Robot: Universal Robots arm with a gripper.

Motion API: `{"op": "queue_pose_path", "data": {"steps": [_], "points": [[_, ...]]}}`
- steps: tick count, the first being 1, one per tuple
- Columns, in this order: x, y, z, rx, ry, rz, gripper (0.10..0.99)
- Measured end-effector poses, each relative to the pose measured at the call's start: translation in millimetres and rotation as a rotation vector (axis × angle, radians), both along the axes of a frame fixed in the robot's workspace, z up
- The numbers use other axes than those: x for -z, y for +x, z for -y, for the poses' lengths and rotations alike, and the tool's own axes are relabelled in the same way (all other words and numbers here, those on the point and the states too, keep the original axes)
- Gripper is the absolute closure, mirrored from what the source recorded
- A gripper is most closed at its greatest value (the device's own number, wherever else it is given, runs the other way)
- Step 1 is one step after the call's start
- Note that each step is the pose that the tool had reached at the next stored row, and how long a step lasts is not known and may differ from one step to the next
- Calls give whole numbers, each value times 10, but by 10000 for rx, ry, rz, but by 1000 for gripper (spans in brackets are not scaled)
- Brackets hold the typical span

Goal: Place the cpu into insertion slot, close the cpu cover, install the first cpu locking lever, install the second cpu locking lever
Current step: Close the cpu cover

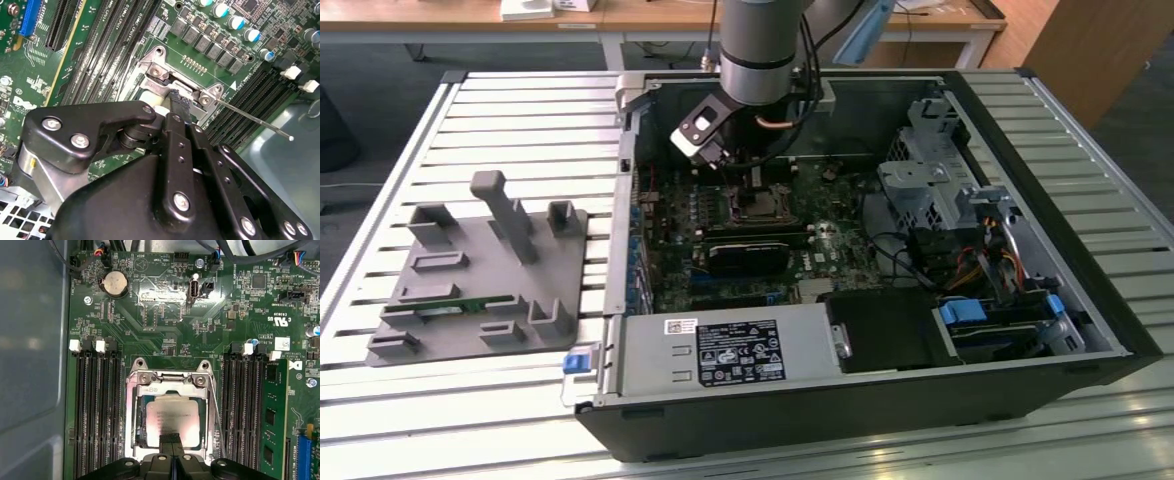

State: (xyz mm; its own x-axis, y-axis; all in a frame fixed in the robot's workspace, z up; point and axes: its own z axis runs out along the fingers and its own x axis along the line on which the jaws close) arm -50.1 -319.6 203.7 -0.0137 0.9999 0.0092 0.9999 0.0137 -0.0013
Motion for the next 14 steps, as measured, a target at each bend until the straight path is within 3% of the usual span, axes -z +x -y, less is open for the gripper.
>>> {"op": "queue_pose_path", "data": {"steps": [8,14], "points": [[47,7,2,2,-13,-10,980],[50,97,-5,1,-2,1,980]]}}
